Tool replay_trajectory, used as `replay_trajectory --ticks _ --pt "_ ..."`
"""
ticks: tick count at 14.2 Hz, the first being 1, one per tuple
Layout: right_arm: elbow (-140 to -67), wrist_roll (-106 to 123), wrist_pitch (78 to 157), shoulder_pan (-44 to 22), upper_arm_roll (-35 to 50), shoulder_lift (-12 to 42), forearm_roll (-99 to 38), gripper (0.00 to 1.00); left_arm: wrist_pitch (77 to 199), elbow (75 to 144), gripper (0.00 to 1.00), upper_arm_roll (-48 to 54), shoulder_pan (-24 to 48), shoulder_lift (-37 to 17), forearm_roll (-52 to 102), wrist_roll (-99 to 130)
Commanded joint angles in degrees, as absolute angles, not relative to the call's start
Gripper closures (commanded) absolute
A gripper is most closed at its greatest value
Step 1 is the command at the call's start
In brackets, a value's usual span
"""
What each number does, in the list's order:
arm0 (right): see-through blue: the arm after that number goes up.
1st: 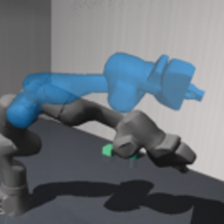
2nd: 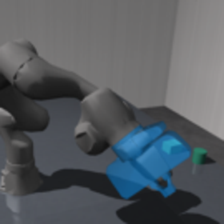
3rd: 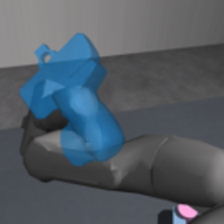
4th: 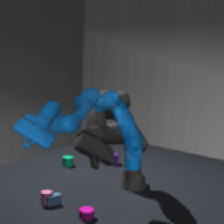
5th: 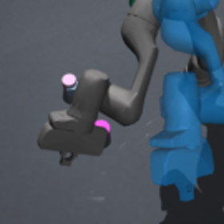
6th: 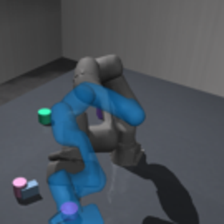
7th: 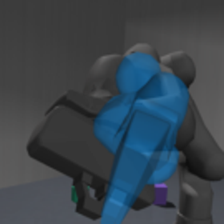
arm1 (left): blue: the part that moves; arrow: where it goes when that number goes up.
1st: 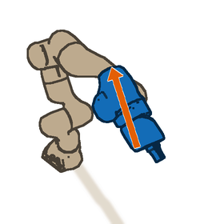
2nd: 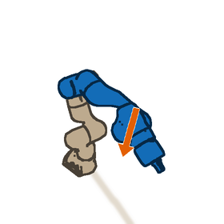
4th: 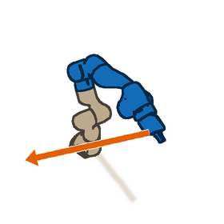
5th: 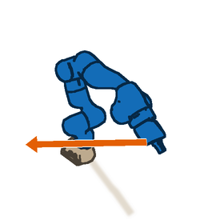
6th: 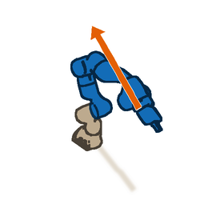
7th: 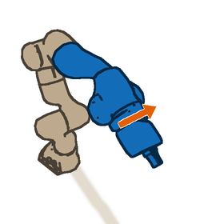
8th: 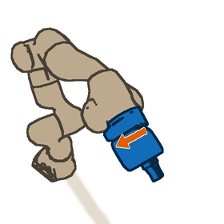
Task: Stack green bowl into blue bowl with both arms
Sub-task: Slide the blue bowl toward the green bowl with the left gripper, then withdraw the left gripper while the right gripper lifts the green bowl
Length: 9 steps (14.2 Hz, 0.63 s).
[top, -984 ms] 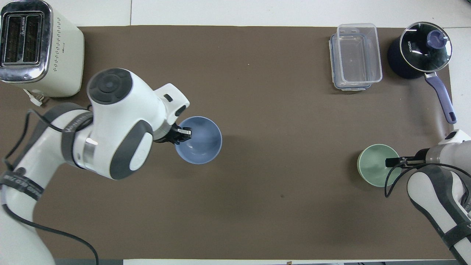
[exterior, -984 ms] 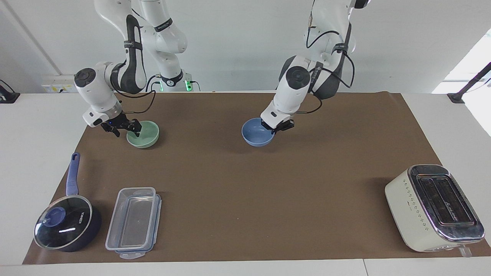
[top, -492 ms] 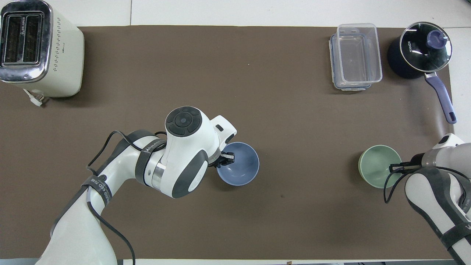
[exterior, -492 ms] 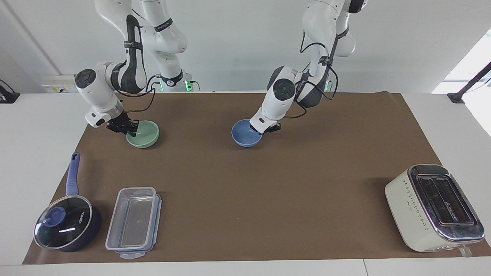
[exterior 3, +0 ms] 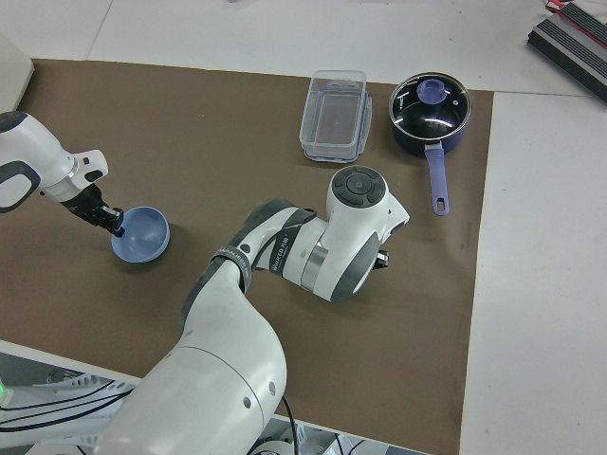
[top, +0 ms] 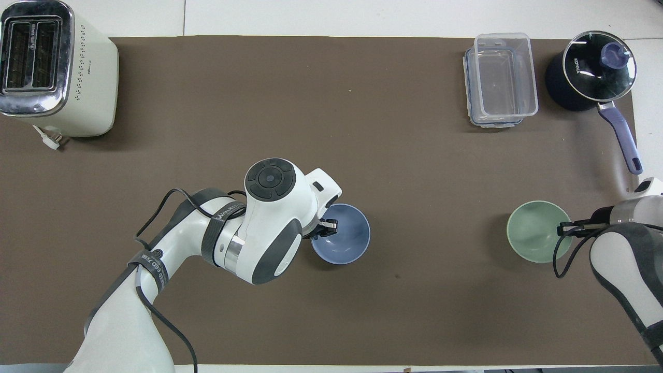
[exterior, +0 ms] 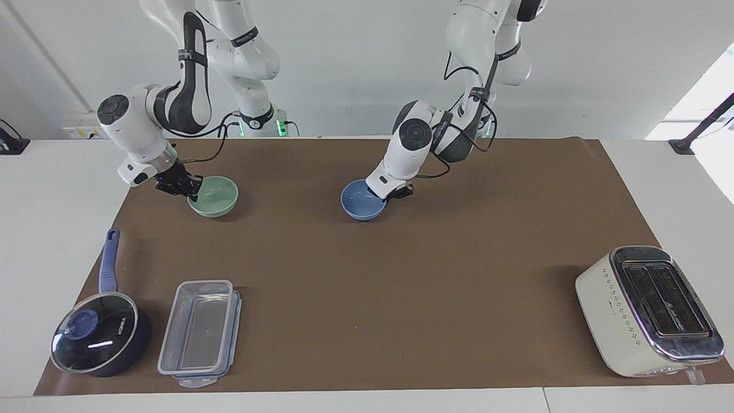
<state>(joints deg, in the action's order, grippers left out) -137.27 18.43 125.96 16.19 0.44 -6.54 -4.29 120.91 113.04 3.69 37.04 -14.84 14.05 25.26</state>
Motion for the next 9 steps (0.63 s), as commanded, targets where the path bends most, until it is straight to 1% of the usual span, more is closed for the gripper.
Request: replay_trajectory --ticks 1,3,5,6,8,9 --pt "-134.48 19.51 123.58 16.44 1.31 -7.47 -5.71 1.0 118.76 113.3 0.0 2.55 36.22 -11.09 15.47 24.0" --pt "-133.08 18.47 122.88 15.91 2.1 -7.65 -7.55 1.0 113.24 111.37 0.0 2.46 31.93 -7.75 15.21 23.64" --pt "-132.89 14.79 123.57 13.11 2.37 -7.56 -8.35 1.0 106.03 106.55 0.0 2.37 25.44 -5.37 14.85 22.33" --pt "-132.98 11.29 124.01 10.83 2.46 -7.56 -8.44 1.0 102.78 103.74 0.0 2.37 22.01 -4.93 14.51 22.15" --pt "-132.89 1.37 125.5 3.9 2.46 -7.47 -8.35 1.0 97.85 98.72 0.0 2.37 13.4 -4.14 11.62 19.44" --pt "-132.89 -3.81 126.46 -0.22 2.46 -7.47 -8.44 1.0 95.91 97.14 0.0 2.29 10.66 -3.87 9.43 17.68"
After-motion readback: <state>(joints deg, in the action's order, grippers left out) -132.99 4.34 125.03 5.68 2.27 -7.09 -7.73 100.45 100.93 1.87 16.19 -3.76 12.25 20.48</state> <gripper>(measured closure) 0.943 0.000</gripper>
